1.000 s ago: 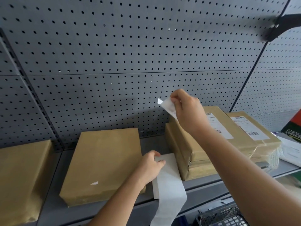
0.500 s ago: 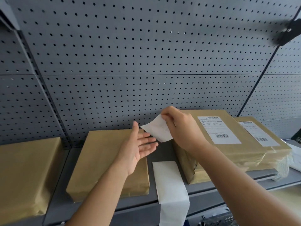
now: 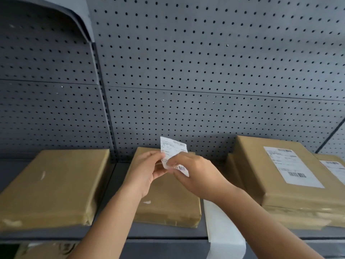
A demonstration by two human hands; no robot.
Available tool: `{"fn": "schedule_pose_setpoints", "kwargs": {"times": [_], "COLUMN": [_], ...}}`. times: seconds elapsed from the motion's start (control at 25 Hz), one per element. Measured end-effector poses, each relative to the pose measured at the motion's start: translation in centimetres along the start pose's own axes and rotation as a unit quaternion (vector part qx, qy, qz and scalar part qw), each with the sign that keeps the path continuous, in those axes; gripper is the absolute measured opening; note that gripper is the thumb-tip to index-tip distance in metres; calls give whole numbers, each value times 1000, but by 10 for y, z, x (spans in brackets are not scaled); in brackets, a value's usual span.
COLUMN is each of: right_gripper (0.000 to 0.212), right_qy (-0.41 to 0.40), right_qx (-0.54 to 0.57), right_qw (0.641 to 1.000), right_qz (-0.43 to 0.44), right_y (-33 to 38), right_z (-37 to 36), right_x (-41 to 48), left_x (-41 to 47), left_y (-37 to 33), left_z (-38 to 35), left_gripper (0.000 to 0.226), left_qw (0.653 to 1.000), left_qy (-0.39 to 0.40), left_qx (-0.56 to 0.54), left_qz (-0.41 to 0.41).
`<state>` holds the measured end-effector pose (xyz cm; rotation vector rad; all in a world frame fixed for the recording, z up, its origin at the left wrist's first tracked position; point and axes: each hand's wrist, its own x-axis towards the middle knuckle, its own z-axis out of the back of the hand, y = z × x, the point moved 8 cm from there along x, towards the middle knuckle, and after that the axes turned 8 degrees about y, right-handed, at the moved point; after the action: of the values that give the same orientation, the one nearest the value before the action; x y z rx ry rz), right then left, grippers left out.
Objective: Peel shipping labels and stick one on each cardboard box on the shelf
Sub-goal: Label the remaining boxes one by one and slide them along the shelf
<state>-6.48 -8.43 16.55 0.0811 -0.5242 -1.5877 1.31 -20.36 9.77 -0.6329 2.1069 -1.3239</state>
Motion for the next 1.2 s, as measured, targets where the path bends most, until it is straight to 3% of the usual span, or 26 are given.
{"fn": "schedule_pose_setpoints", "kwargs": {"times": [0.12,0.2,0.24,0.32,0.4,0.48,0.6,0.96,1.2], "right_gripper": [40,38,36,33,29,28,22,24,22], "right_qy": [24,-46,-68,-50,-10,-5,-32,-41,-12], "right_qx": [75,128,191,367,469,497,498,302,231], "right_qw": [997,985,963,877,813,796,794,874,887], "right_qz": [-16,-103,-177,-306,-344,-345,-346,-379,-400], "right_y": [1,-16,-30,-51,-59,-64,-69,-86,-101], "right_z": [-11,-6,-8,-31,-55,-65,-69,-68,-78], "right_x": [4,7,7,5,5,5,6,5,-1], "left_x": [-3,-4,-5,-8,-9,-9,-7,14,27], "left_y": [-6,-9,-10,-11,-11,-10,-12,-14,1], "left_z": [29,45,50,56,59,63,69,66,56], "left_gripper": [11,12,12,12,11,11,12,6,26], "left_qw": [999,999,999,999,998,996,988,910,866], "left_qy": [-36,-46,-45,-33,-24,-24,-44,-63,-61], "left_qx": [10,19,27,43,60,83,150,405,495], "left_qz": [-13,-11,-9,-4,2,2,-14,-59,-46]}}
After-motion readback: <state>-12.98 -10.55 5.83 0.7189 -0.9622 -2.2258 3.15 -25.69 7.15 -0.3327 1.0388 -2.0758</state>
